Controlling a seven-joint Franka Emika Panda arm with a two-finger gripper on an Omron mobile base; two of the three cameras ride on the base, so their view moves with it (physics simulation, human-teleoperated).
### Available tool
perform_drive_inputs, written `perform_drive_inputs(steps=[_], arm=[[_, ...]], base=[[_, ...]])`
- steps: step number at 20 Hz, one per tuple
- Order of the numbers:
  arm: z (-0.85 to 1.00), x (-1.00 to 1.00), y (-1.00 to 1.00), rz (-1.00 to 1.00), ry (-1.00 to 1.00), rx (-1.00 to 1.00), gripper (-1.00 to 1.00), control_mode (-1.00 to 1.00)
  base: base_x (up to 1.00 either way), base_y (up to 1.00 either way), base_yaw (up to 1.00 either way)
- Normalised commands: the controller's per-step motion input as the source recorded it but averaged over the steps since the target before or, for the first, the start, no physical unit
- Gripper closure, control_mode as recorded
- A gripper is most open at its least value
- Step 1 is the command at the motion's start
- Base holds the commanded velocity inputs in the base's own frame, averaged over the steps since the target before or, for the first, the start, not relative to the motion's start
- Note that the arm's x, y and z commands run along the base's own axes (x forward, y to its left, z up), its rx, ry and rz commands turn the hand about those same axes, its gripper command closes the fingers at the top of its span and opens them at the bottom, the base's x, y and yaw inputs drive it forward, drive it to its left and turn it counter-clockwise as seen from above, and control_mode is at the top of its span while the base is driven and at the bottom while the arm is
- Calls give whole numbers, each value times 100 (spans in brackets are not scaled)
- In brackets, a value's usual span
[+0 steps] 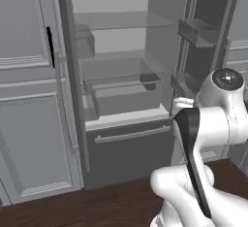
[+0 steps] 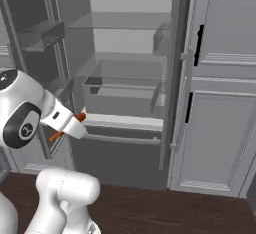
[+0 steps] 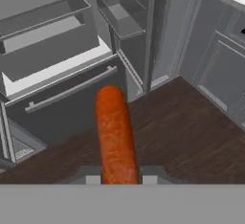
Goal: Place one carrot and one steak in each tupperware on the nearby counter, to pack two identical lunches.
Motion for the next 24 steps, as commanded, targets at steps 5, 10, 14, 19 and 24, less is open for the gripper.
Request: perform_drive_inputs(steps=[5,10,14,19,24], arm=[[0,0,0,0,0,0,100,100],[0,0,0,0,0,0,100,100],[0,0,0,0,0,0,100,100],[0,0,0,0,0,0,100,100],[0,0,0,0,0,0,100,100]], base=[[-84,-11,-47],[-38,-32,-50],[-8,-66,-43],[0,-72,-47],[-8,-59,-48]])
